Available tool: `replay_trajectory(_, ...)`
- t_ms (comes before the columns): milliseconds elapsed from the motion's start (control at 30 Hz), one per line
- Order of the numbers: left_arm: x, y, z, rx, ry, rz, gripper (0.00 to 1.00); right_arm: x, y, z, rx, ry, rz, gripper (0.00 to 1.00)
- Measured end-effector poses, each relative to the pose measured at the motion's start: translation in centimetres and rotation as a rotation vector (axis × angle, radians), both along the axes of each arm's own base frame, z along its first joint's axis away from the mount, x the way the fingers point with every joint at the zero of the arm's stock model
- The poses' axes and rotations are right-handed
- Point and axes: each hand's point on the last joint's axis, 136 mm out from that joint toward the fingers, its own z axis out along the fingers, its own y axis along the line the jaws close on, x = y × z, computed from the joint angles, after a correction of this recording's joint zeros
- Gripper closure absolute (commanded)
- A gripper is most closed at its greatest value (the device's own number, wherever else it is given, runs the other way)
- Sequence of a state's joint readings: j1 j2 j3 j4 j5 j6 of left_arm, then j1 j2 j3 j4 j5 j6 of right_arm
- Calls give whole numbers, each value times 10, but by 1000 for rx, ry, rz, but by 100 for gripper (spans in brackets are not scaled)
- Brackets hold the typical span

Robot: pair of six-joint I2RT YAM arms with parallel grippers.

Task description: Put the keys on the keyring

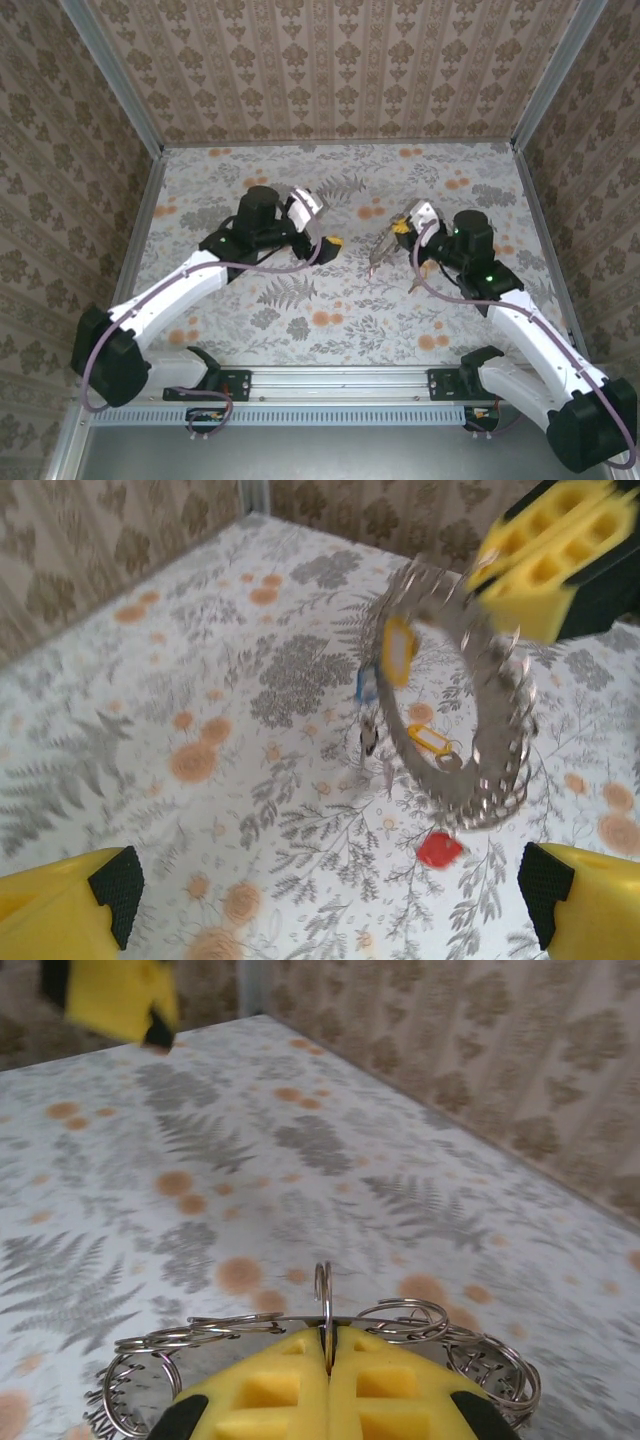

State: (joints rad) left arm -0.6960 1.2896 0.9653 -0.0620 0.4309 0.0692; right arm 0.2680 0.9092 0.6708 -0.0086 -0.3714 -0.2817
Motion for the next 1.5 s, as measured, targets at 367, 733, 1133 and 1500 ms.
replay_trajectory(367,-23,-116,-85,199,267,-62,3,43,-87,61,113,-18,-461,100)
replay_trajectory(733,-76,-189,-133,354,166,-381,31,66,-164,65,296,91,-867,100)
replay_trajectory(1133,-23,-195,-142,188,-82,-825,32,62,-192,61,335,105,-960,100)
replay_trajectory(1500,-38,-236,-174,290,-93,-911,32,60,-200,62,338,101,-977,100)
